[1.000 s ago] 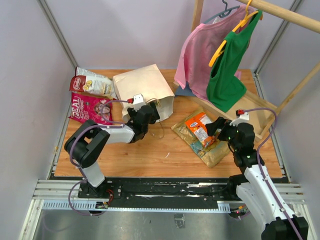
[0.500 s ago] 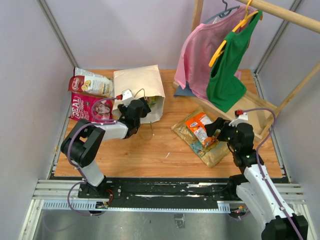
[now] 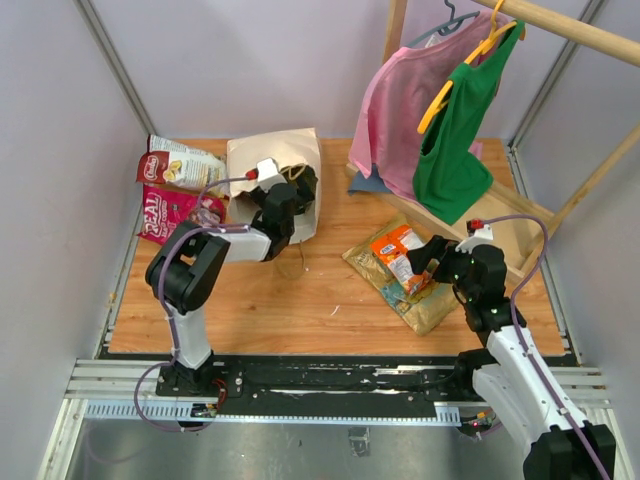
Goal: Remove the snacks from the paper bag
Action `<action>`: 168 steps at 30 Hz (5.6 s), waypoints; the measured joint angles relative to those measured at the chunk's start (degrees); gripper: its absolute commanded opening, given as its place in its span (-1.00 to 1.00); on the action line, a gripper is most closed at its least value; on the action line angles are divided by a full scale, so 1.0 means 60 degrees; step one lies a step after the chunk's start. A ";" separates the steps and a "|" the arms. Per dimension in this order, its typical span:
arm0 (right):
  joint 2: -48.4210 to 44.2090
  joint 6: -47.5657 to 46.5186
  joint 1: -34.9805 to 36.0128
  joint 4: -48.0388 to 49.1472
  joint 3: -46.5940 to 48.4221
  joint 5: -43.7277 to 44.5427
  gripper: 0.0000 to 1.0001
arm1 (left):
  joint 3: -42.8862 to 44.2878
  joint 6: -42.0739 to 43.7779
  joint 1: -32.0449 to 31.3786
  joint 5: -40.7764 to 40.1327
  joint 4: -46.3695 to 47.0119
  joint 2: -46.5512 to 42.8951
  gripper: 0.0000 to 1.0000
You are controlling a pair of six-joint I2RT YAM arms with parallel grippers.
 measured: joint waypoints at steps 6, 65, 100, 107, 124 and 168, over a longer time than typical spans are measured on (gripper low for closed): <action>0.0000 0.0000 0.0000 0.0036 -0.0004 -0.0011 0.96 | 0.0758 0.0157 0.0404 0.0036 -0.0098 0.0718 0.99; 0.0415 0.0080 -0.0004 0.0437 -0.0029 -0.0448 0.96 | 0.3993 0.3763 0.1104 0.5617 -0.3249 0.1942 0.99; 0.1166 0.0291 -0.0007 0.0929 -0.0171 -0.0772 0.95 | -0.2361 -0.4258 -0.0153 0.2233 -0.2277 -0.1792 0.88; 0.1078 0.0291 -0.0007 0.0933 -0.0189 -0.0845 0.95 | -0.2579 -0.4528 -0.0197 0.1705 -0.1308 -0.1705 0.73; 0.0936 0.0291 -0.0007 0.0929 -0.0255 -0.0903 0.96 | -0.1920 -0.4699 0.0000 0.1643 0.0098 0.0160 0.05; 0.1359 0.0302 -0.0007 0.1293 -0.0310 -0.1035 0.96 | -0.5566 -0.2430 0.0780 0.1716 -0.1053 -0.5956 -0.99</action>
